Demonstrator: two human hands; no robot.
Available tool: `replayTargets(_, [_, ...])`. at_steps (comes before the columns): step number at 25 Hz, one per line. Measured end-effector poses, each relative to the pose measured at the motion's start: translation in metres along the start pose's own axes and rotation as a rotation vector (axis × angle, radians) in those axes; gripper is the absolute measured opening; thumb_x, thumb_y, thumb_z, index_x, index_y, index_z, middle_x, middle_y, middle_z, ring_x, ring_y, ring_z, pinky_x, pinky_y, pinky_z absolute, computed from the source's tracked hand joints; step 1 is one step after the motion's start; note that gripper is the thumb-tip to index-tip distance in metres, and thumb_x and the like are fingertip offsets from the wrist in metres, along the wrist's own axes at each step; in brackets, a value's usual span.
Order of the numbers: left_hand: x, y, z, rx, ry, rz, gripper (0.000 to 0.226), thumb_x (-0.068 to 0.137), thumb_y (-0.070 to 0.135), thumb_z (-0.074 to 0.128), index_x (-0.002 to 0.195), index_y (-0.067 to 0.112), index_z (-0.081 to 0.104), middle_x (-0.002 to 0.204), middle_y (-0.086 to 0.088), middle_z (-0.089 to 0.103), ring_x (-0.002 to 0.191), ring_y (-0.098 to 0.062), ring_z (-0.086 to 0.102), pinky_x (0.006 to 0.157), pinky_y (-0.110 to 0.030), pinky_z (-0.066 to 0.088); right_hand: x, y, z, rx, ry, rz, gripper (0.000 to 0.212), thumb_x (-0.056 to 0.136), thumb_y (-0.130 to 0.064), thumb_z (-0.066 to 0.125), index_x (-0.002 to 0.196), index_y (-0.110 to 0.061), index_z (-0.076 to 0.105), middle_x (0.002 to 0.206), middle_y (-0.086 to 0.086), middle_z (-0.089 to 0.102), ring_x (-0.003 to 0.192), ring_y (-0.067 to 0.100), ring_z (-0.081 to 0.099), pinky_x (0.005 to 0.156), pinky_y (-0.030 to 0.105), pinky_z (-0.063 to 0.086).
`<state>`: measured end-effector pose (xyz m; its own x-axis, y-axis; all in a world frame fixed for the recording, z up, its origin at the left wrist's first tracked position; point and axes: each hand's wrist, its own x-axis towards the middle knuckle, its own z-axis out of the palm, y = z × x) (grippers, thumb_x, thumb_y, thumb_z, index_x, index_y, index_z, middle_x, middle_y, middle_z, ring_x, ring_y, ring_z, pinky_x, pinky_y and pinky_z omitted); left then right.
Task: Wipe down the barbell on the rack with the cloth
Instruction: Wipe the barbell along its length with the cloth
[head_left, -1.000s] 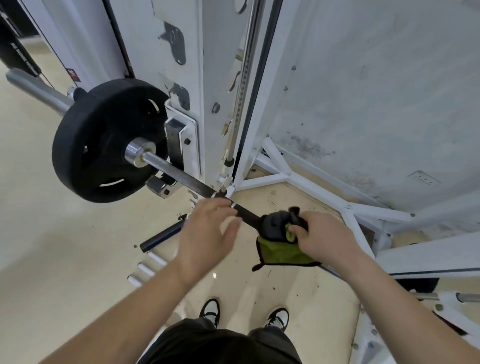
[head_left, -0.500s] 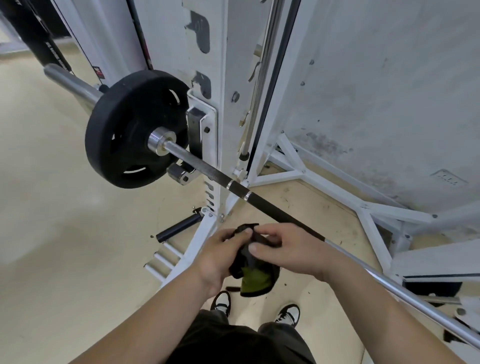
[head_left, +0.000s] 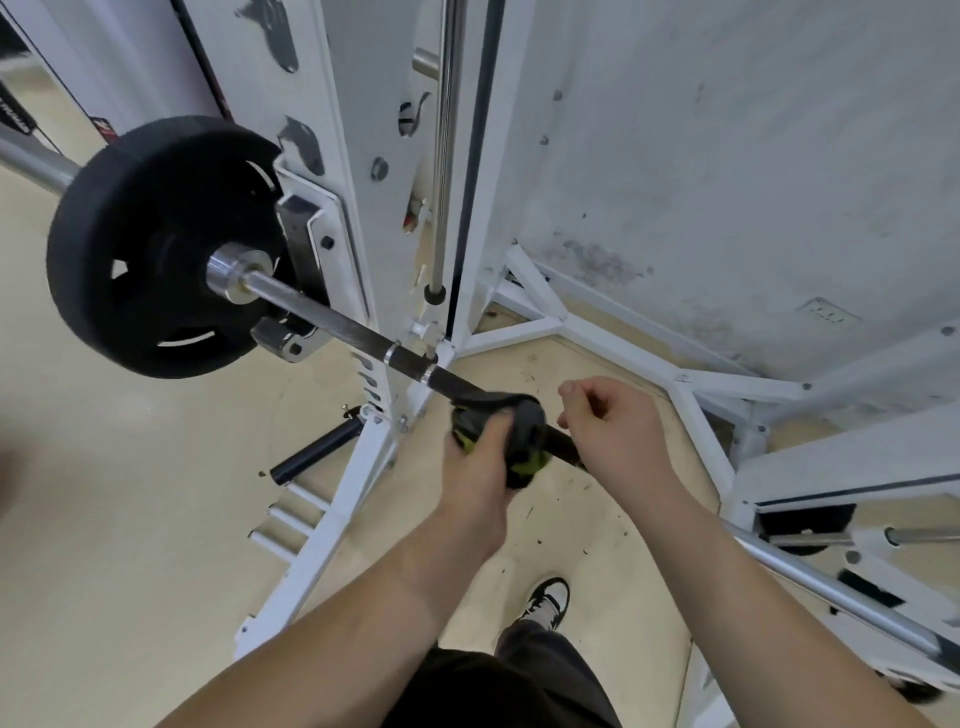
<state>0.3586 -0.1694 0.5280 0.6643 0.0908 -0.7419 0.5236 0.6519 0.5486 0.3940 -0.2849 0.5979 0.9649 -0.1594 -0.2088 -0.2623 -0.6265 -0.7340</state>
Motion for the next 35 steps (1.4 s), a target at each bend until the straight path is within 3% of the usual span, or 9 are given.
replayTargets(5, [0.010,0.009,-0.008,0.006,0.090,0.016,0.031,0.095,0.025,0.069,0.121,0.009,0.068,0.112,-0.018,0.077,0.097,-0.032,0.076,0.078,-0.046,0.065,0.009,0.007,-0.011,-0.092,-0.032,-0.088,0.038,0.099,-0.033,0.055,0.075,-0.007,0.065,0.074,0.013,0.067,0.073,0.025,0.062,0.063,0.031,0.050])
replayTargets(9, [0.025,0.037,-0.019,-0.222,0.271,0.223,0.051,0.084,0.039,0.075,0.131,0.027,0.059,0.124,-0.005,0.071,0.110,-0.026,0.072,0.094,-0.047,0.060,0.012,0.013,-0.018,-0.046,-0.055,-0.080,0.038,0.101,-0.030,0.055,0.078,-0.001,0.066,0.079,0.018,0.068,0.071,0.020,0.060,0.052,0.011,0.046])
replayTargets(16, [-0.039,-0.004,0.007,0.285,0.025,-0.017,0.012,0.081,0.019,0.077,0.093,0.016,0.074,0.091,-0.016,0.079,0.078,-0.029,0.076,0.069,-0.044,0.064,0.025,-0.014,-0.001,-0.083,-0.069,-0.194,0.035,0.098,-0.033,0.057,0.072,-0.013,0.067,0.071,0.005,0.067,0.074,0.022,0.063,0.073,0.038,0.054])
replayTargets(21, [-0.024,0.115,-0.044,0.382,0.139,0.545,0.025,0.084,0.032,0.079,0.103,0.023,0.065,0.097,-0.005,0.075,0.090,-0.018,0.072,0.075,-0.032,0.059,0.025,-0.023,0.020,-0.069,-0.120,-0.175,0.034,0.097,-0.029,0.058,0.066,-0.017,0.061,0.059,-0.007,0.056,0.058,0.009,0.052,0.061,0.032,0.048])
replayTargets(24, [0.009,0.159,-0.060,1.164,0.267,0.896,0.046,0.083,0.038,0.075,0.124,0.031,0.057,0.111,0.003,0.062,0.103,-0.019,0.059,0.084,-0.033,0.052,0.019,-0.030,0.040,-0.060,-0.168,-0.131,0.026,0.096,-0.026,0.059,0.071,-0.026,0.068,0.064,-0.017,0.062,0.063,0.002,0.057,0.059,0.020,0.042])
replayTargets(27, [0.044,0.152,-0.059,1.714,0.311,0.877,0.052,0.081,0.045,0.063,0.131,0.030,0.059,0.118,-0.005,0.059,0.114,-0.034,0.049,0.092,-0.046,0.050,0.013,-0.034,0.053,-0.069,-0.186,-0.135,0.021,0.096,-0.026,0.059,0.079,-0.027,0.072,0.077,-0.012,0.069,0.072,0.005,0.061,0.057,0.016,0.045])
replayTargets(29, [0.049,0.135,-0.047,1.787,0.329,0.902,0.049,0.079,0.048,0.058,0.124,0.030,0.063,0.111,-0.006,0.061,0.108,-0.034,0.050,0.086,-0.047,0.051,0.014,-0.036,0.057,-0.065,-0.173,-0.140,0.020,0.095,-0.025,0.059,0.080,-0.025,0.072,0.076,-0.011,0.070,0.070,0.008,0.062,0.056,0.016,0.045])
replayTargets(33, [0.046,0.117,-0.063,1.831,-0.068,1.287,0.042,0.078,0.043,0.053,0.114,0.029,0.070,0.105,-0.005,0.062,0.100,-0.033,0.053,0.075,-0.045,0.051,0.027,-0.045,0.061,-0.106,-0.135,-0.138,0.017,0.095,-0.024,0.060,0.084,-0.027,0.073,0.081,-0.011,0.072,0.079,0.005,0.064,0.066,0.019,0.048])
replayTargets(35, [0.060,0.151,-0.090,1.841,-0.009,1.282,0.039,0.080,0.036,0.067,0.117,0.030,0.070,0.111,-0.004,0.063,0.100,-0.032,0.054,0.079,-0.046,0.051,0.031,-0.050,0.062,-0.119,-0.154,-0.127,0.018,0.096,-0.025,0.060,0.084,-0.027,0.073,0.084,-0.011,0.072,0.082,0.003,0.064,0.067,0.017,0.046])
